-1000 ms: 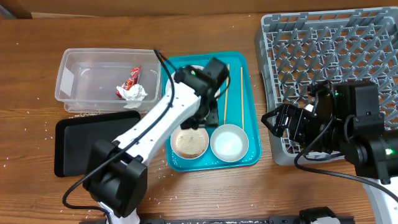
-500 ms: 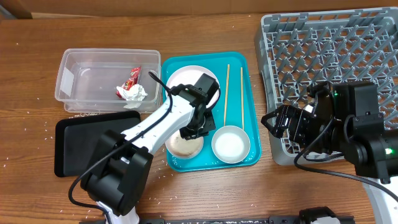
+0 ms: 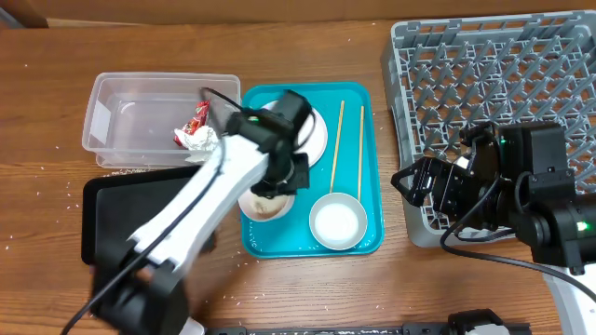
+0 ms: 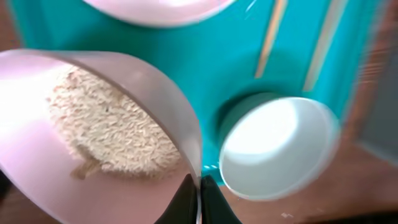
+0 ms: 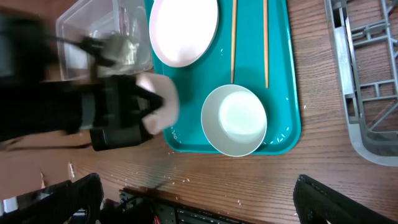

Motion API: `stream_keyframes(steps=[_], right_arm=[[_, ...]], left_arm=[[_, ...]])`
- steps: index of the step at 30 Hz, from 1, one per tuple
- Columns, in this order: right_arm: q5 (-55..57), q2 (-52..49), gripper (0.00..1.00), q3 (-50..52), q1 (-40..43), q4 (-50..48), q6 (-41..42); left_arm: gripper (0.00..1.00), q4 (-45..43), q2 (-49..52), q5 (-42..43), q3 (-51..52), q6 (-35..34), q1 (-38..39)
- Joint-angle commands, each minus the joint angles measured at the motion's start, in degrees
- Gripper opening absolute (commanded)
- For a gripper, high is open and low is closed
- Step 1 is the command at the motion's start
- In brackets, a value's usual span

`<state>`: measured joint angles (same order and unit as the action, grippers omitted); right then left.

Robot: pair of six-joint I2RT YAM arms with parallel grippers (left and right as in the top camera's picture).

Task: Sort waste into correct bins and load items into the dishwasher
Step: 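Tip the pink bowl over the black tray to dump the rice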

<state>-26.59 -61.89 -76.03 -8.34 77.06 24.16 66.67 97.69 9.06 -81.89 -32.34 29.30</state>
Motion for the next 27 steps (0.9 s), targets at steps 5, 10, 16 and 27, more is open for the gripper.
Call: stream_keyframes(steps=[5, 10, 16, 27], right_arm=[[1.1, 0.1, 1.00, -0.9, -0.3, -0.4, -0.3], [1.2, 0.1, 1.00, -0.9, -0.3, -0.3, -0.3], [1.2, 0.1, 1.00, -0.9, -0.3, 0.1, -0.3], [1.7, 0.1, 1.00, -0.9, -0.3, -0.1, -0.3]], left_arm=[[0.04, 5.1, -11.1, 0.0, -1.9, 6.7, -9.0], [0.04, 8.7, -11.6, 5.8, -1.0, 14.4, -17.2], [0.04, 9.2, -11.6, 23.2, 3.8, 27.9, -33.5], [0.04, 9.2, -9.6, 59.5, 22.3, 56.7, -63.6]])
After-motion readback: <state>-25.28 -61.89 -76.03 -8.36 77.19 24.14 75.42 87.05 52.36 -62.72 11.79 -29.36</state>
